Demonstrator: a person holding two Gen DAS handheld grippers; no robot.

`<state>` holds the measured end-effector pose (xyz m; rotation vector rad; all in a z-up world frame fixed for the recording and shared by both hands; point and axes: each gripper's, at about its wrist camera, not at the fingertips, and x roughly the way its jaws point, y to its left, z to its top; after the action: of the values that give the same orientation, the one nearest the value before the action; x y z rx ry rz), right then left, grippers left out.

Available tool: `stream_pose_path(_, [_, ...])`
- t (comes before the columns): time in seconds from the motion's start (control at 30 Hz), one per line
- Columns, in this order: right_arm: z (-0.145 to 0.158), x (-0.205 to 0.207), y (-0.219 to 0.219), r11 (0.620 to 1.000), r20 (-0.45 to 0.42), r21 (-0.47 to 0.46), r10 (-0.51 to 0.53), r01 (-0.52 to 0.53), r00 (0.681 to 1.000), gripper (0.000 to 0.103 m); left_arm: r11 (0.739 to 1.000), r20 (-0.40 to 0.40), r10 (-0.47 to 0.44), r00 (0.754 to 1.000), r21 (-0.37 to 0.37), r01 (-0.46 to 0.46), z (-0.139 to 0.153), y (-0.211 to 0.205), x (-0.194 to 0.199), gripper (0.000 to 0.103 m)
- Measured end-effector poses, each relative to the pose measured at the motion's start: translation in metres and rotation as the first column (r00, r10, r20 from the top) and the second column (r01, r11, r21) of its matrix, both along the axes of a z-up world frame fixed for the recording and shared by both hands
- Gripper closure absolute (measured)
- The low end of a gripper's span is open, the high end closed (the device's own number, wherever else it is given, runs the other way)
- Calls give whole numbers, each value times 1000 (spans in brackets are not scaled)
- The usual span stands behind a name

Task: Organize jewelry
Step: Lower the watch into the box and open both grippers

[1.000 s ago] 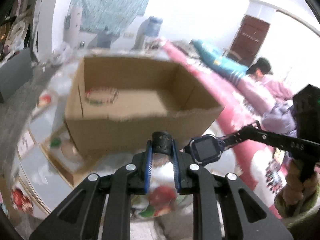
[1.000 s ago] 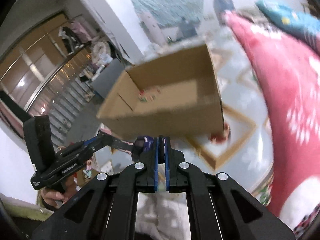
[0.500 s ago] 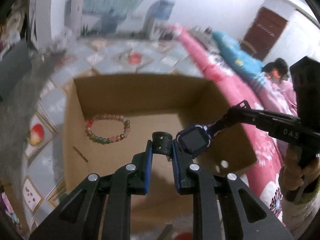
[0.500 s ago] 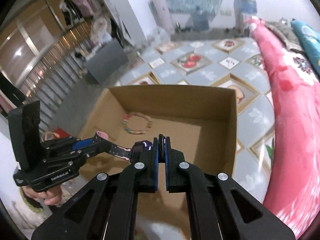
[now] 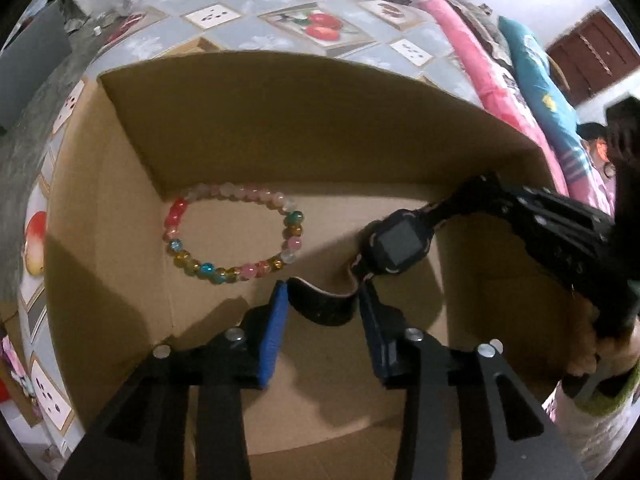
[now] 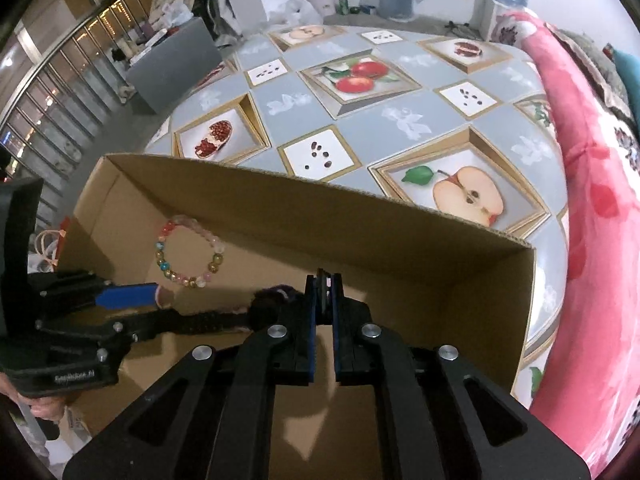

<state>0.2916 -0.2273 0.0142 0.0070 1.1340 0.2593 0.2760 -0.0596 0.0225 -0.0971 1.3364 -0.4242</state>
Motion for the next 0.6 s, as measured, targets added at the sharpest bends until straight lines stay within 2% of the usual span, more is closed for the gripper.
stream_pose_path(0.13, [5,5,-3,998,40,-67,-5,7,999,85,1000,14,-4,1000,29,4,3,-2,-5,53])
stream_pose_path(0.3, [12,5,-7,997,71,-75,0,5,997,81,1000,33,-8,999,22,7,9,1,-11,51])
stream_pose_path(0.37, [17,3,-10,997,100,-69,-13,20,995,74,999,56,-11,998,34,9,13,1,-16,50])
stream_pose_path(0.6, [31,-17,-19,997,157,-15,-67,71,985,73,997,124,-31,992,70,22,23,1,-33,49])
